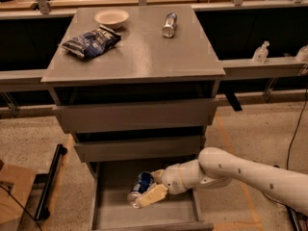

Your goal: Place pepsi can into bottom drawer

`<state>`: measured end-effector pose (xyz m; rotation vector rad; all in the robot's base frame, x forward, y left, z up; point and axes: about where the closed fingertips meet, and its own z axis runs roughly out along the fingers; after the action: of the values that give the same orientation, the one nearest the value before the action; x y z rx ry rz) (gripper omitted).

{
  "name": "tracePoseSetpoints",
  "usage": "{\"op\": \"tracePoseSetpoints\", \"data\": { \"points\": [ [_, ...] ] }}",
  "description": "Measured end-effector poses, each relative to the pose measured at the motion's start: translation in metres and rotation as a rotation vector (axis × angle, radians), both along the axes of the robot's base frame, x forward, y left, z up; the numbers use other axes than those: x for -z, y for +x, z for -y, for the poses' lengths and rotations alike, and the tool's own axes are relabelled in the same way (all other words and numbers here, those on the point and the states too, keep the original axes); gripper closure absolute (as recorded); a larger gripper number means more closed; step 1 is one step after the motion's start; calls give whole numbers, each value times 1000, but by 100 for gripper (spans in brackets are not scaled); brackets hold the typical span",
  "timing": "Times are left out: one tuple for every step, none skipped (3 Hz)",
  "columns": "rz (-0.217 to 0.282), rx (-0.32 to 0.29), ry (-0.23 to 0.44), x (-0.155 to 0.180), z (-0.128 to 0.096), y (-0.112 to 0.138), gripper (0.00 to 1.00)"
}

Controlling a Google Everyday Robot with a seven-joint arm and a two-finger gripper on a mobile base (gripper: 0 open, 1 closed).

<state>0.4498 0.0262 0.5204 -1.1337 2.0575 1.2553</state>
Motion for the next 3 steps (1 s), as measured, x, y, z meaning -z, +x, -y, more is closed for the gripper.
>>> {"op": "tracePoseSetpoints", "data": {
  "points": [
    [88,-70,-106,53,-9,16,100],
    [129,-70,-194,106,-5,39,100],
    [71,11,-199,149,0,61,100]
  ]
}}
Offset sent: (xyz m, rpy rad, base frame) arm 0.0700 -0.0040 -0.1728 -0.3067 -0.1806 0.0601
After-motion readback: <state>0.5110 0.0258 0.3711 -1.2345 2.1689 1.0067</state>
